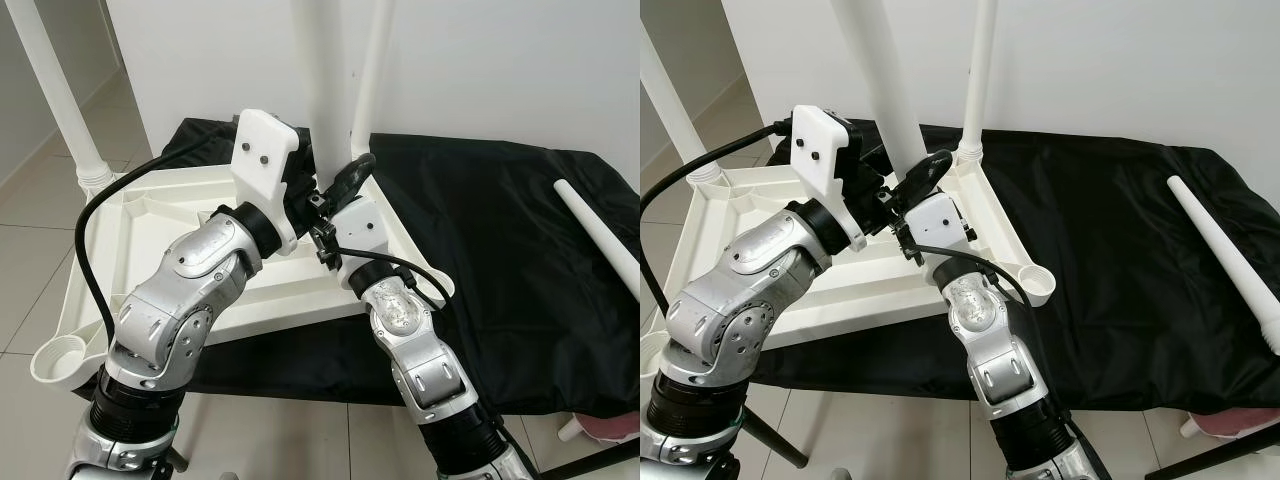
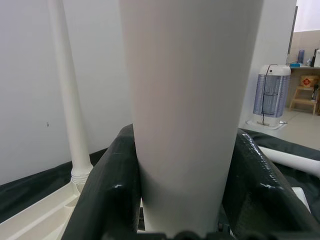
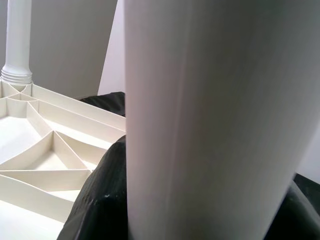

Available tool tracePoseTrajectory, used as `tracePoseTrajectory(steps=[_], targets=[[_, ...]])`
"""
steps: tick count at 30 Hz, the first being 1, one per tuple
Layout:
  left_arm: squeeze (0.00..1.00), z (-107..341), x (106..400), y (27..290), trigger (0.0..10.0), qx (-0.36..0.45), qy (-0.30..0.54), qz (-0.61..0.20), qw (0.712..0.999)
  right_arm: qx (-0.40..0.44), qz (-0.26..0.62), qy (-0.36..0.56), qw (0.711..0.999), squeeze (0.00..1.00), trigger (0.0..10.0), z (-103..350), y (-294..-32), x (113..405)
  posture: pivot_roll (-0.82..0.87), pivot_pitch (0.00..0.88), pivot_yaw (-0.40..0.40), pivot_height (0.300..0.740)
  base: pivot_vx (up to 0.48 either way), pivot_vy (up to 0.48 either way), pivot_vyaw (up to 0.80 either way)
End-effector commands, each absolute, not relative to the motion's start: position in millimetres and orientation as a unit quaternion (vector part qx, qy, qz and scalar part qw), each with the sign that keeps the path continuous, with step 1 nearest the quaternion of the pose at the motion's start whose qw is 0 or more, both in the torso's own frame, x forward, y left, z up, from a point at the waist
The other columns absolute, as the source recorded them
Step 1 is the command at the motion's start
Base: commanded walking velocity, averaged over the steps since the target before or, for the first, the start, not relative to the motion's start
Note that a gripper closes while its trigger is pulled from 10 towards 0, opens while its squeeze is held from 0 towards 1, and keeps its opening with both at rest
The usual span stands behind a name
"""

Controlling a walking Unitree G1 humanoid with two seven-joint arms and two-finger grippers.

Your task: Building children table

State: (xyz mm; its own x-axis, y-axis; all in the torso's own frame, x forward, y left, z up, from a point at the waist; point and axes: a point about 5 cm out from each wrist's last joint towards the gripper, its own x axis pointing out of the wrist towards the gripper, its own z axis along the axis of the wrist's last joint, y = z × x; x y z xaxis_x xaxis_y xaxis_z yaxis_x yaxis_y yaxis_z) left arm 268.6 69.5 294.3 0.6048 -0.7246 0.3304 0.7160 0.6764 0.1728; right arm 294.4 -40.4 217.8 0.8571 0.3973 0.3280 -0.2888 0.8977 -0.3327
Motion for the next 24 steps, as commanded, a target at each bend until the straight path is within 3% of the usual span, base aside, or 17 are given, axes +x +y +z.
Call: tracePoseTrajectory(steps=[1,2,5,6,10,11,21,22,23,24], targets=[[0.0,294.3,262.1,63.5,0.0,0.025,-0.192,-0.442,0.876,-0.129,0.193,-0.211,0.949,0.0,0.0,223.3,-35.3,289.5,0.08,0.045,-0.041,0.74,0.0,0.0,0.0],[0.0,293.7,262.7,64.0,10.0,0.026,-0.189,-0.437,0.879,-0.126,0.194,-0.211,0.95,0.0,0.0,223.7,-35.4,289.4,0.08,0.046,-0.04,0.74,0.0,0.0,0.0],[0.0,293.1,263.1,63.9,10.0,0.024,-0.189,-0.433,0.881,-0.122,0.194,-0.209,0.951,0.0,0.0,223.7,-35.7,289.4,0.08,0.047,-0.04,0.74,0.0,0.0,0.0],[1.0,291.9,263.0,63.1,10.0,0.016,-0.187,-0.438,0.879,-0.119,0.193,-0.208,0.951,0.0,0.0,223.8,-35.9,289.4,0.08,0.048,-0.039,0.74,0.0,0.0,0.0],[1.0,291.5,267.0,65.8,10.0,-0.011,-0.183,-0.429,0.885,-0.112,0.191,-0.204,0.954,0.0,0.0,223.7,-36.5,289.6,0.08,0.05,-0.038,0.74,0.0,0.0,0.0],[0.0,294.9,266.2,67.7,10.0,-0.036,-0.186,-0.432,0.881,-0.106,0.186,-0.199,0.956,0.0,0.0,223.8,-37.8,290.5,0.08,0.05,-0.039,0.74,0.0,0.0,0.0],[0.0,306.7,251.9,74.1,10.0,-0.132,-0.201,-0.495,0.835,-0.076,0.116,-0.157,0.978,0.0,0.0,223.4,-58.8,307.7,0.08,0.05,-0.04,0.74,0.0,0.0,0.0],[0.0,306.1,251.4,74.7,10.0,-0.134,-0.199,-0.496,0.835,-0.077,0.112,-0.159,0.978,0.0,8.0,224.8,-61.0,308.9,0.08,0.05,-0.04,0.74,0.0,0.0,0.0],[0.0,306.1,251.4,74.7,10.0,-0.134,-0.199,-0.496,0.835,-0.077,0.112,-0.159,0.978,0.0,8.0,224.8,-61.0,308.9,0.08,0.05,-0.04,0.74,0.0,0.0,0.0],[0.0,304.2,251.5,75.8,10.0,-0.123,-0.195,-0.494,0.838,-0.076,0.108,-0.161,0.978,0.0,10.0,226.4,-63.5,310.0,0.08,0.05,-0.041,0.74,0.0,0.0,0.0]])
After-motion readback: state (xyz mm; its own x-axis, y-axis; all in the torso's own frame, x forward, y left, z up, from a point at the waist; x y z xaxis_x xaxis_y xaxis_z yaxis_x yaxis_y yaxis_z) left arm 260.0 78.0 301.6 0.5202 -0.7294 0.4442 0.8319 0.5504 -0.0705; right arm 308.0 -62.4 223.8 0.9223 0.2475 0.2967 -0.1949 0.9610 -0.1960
